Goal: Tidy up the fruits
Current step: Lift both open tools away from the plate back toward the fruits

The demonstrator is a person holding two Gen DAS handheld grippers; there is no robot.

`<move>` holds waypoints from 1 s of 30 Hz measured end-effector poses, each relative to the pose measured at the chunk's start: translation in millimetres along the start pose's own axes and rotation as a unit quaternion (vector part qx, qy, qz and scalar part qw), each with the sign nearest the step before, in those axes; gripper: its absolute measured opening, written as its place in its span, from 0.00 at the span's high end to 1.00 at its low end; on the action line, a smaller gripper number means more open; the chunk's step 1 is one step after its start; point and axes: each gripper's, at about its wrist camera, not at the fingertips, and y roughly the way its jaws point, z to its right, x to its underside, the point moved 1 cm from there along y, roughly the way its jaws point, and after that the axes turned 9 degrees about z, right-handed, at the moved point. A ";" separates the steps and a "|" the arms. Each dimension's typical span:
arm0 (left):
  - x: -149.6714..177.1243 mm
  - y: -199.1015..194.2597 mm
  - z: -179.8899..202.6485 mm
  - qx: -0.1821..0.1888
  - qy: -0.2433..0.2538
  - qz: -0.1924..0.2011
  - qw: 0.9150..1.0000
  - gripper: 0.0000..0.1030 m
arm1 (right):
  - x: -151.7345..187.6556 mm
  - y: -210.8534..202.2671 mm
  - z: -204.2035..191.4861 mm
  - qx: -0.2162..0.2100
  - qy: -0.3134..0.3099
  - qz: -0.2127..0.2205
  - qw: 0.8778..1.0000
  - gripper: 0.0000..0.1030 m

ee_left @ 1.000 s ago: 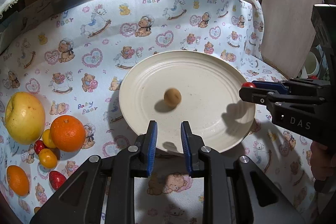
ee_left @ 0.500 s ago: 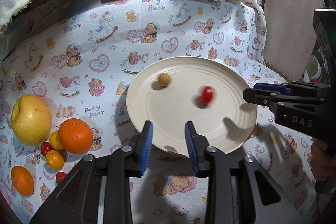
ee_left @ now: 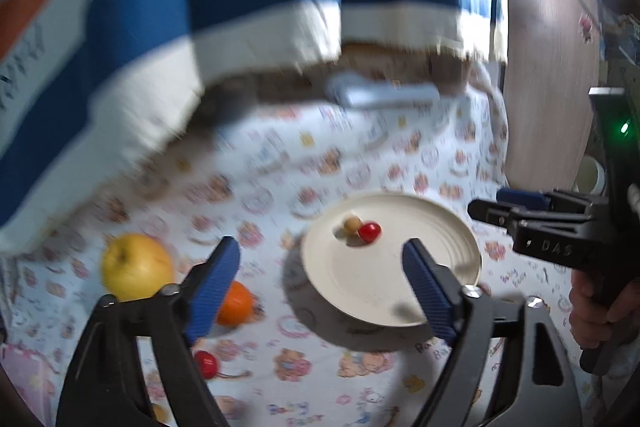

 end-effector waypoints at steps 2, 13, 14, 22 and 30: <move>-5.0 -14.7 -6.6 -0.009 -0.001 0.025 1.000 0.12 | -1.9 -4.0 -3.7 -0.002 -0.004 0.010 1.000 0.43; -10.7 -72.1 -39.8 -0.056 -0.002 0.104 0.993 0.01 | -11.4 -29.7 -18.5 0.017 -0.015 0.061 0.998 0.30; -9.1 -73.7 -42.2 -0.062 0.000 0.104 0.993 0.01 | -11.9 -31.8 -20.5 0.016 -0.017 0.064 0.998 0.30; 10.3 -90.9 -65.5 -0.078 -0.001 0.109 0.991 0.01 | -16.1 -46.5 -52.5 -0.001 -0.040 0.090 0.995 0.22; 28.0 -104.2 -99.0 -0.109 -0.018 0.110 0.988 0.01 | -17.5 -53.8 -98.3 -0.037 -0.068 0.114 0.990 0.22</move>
